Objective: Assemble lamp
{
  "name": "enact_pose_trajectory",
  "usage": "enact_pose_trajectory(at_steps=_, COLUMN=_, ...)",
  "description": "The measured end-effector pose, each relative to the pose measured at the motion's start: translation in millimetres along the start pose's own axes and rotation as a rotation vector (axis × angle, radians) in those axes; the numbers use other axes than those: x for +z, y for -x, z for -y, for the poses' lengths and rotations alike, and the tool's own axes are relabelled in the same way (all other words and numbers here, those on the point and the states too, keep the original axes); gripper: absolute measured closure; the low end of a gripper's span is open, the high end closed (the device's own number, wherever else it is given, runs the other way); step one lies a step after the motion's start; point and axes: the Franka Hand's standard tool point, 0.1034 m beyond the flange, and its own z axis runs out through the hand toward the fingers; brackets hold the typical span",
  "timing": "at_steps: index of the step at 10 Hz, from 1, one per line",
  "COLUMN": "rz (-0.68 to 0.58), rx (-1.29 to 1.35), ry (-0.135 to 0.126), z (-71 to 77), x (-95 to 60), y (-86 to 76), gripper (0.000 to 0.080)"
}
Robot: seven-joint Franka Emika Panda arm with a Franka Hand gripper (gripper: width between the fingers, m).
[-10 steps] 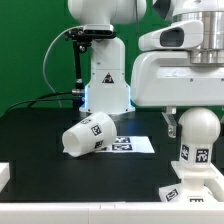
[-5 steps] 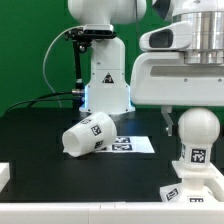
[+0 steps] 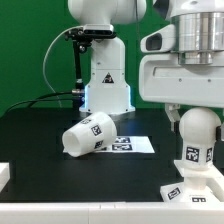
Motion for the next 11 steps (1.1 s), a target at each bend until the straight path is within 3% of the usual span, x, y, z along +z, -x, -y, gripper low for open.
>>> enact_pose_trajectory(at_steps=2, rz=0.031, rx=0.234, ry=-0.022, z=-2.4, x=-0.4, y=-6.4, gripper=0.0223)
enact_pose_trajectory(at_steps=4, rz=0.036, rx=0.299, ry=-0.024, z=-3.4, x=-0.2, y=-7.4, gripper=0.0223)
enact_pose_trajectory(at_steps=5, rz=0.036, rx=0.282, ry=-0.024, z=-3.5, x=-0.2, y=-7.7, gripper=0.0159)
enact_pose_trajectory(at_steps=6, rz=0.035, rx=0.224, ry=-0.021, z=-3.8, x=-0.3, y=-7.6, gripper=0.0118)
enact_pose_trajectory(at_steps=7, rz=0.048, rx=0.025, ry=0.007, z=-4.7, x=-1.6, y=-4.2, gripper=0.0118)
enact_pose_trajectory(at_steps=8, rz=0.066, rx=-0.137, ry=0.012, z=-2.6, x=-4.0, y=-1.2, gripper=0.0103)
enact_pose_trajectory(at_steps=11, rz=0.061, rx=-0.366, ry=0.001, z=-2.0, x=-4.6, y=-1.1, gripper=0.0101)
